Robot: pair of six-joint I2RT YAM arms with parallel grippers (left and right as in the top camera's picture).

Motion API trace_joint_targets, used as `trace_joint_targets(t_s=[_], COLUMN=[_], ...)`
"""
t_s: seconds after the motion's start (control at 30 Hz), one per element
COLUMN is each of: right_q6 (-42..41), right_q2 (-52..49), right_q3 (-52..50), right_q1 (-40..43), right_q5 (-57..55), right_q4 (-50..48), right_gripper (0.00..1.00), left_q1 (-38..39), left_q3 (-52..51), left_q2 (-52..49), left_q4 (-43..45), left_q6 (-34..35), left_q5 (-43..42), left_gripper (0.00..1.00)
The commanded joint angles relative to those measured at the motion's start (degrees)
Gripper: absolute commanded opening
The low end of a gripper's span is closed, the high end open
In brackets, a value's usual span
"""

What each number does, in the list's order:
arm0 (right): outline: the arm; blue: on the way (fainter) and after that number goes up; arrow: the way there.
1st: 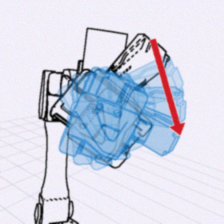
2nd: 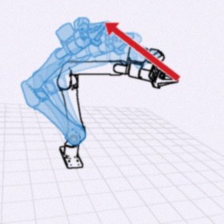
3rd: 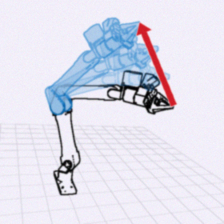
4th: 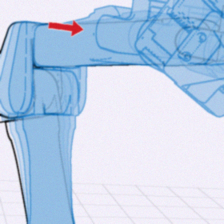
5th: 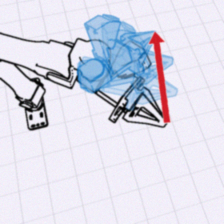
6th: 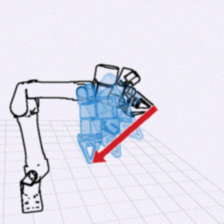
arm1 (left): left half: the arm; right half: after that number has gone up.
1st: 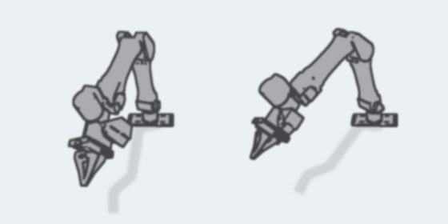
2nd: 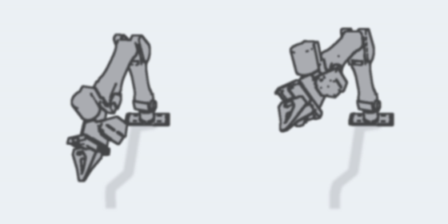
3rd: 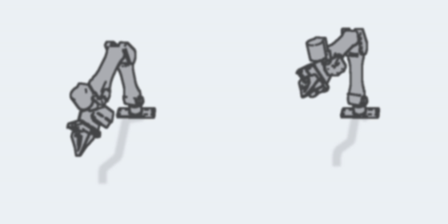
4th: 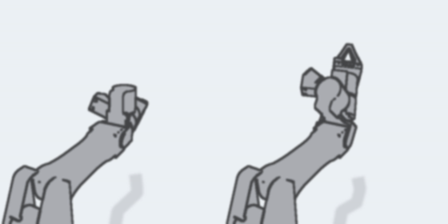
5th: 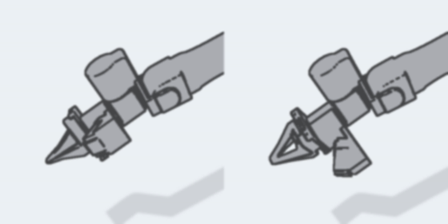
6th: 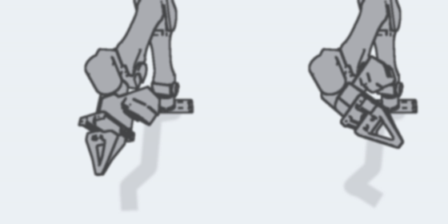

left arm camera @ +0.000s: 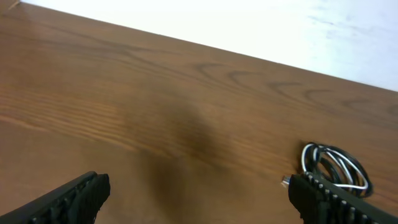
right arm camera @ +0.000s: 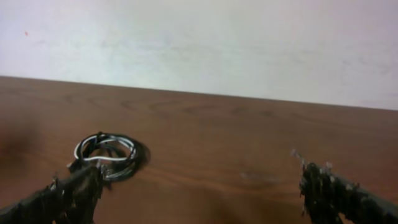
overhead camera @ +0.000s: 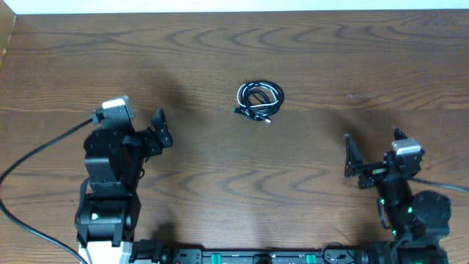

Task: Untangle cables
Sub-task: 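Move both grippers forward toward the black and white cable bundle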

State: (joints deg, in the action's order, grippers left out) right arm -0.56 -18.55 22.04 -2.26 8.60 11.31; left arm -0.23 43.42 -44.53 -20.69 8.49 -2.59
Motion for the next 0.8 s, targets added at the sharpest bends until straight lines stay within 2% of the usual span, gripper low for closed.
trace_joint_targets(t_s=[0.0,0.33,0.77], right_q6=[2.1,3.5,3.5], right_q2=[-5.3,-23.0,-44.5], right_q3=[5.5,24.1,50.6], right_q1=[-0.2,-0.2,-0.2], right_q5=[3.2,16.9,19.0], right_q4=[2.1,10.6,31.0], right_gripper=[0.99,0.99,0.99], left_q1=[0.8,6.6,11.9], left_q3=[3.2,11.3,38.2], left_q2=[-1.4,-9.1,-27.9], left_q4=[-0.9,-3.5,-22.8], left_q6=[-1.6,-2.5,-2.5], left_q5=[-1.5,-1.2,-1.3], left_gripper=[0.98,0.98,0.98])
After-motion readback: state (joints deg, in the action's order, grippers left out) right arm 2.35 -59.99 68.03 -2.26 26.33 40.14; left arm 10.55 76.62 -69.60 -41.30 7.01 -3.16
